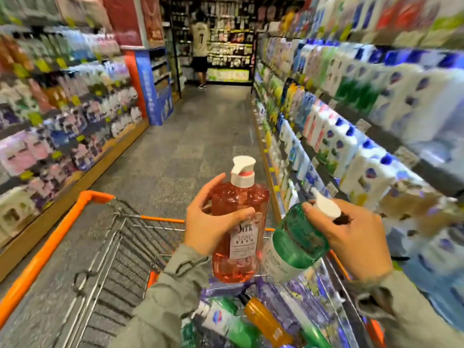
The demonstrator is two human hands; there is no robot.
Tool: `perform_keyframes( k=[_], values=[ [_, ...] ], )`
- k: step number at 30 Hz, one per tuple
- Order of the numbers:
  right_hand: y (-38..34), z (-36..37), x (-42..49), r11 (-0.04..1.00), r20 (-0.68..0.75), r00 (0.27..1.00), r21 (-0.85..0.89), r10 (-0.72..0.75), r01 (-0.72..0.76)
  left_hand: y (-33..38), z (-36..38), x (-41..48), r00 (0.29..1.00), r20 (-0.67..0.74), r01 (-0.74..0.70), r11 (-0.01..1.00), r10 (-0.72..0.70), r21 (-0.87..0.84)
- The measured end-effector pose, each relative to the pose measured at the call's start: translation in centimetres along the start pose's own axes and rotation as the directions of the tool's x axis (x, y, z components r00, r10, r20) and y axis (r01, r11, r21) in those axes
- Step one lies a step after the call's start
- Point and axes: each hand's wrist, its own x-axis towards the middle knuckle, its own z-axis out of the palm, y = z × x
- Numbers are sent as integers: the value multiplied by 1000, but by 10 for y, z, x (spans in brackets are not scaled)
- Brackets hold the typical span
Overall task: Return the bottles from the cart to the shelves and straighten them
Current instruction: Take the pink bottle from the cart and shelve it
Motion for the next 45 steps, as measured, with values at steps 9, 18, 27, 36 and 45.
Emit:
perform_keyframes(
  k=[9, 18, 27, 36, 45],
  values=[
    [-4, -130, -42, 995, -179, 983, -89, 28, -44, 47, 112, -40, 969, 222, -80, 987, 110, -138],
    [14, -274, -100, 981, -426, 901, -123, 84, -149, 77, 253, -112, 878, 461, -16, 968, 133, -249],
    [28, -360, -125, 954, -544, 831, -177, 111, -243, 92, 355, -158, 794, 575, 46, 924, 197, -380],
    [38, -393, -109, 946, -711, 703, -209, 26, -247, 89, 422, -148, 809, 507, 12, 854, 297, -521],
    [66, -412, -63, 892, -851, 522, -273, -48, -362, 76, 505, -110, 707, 569, 21, 792, 420, -610]
  ],
)
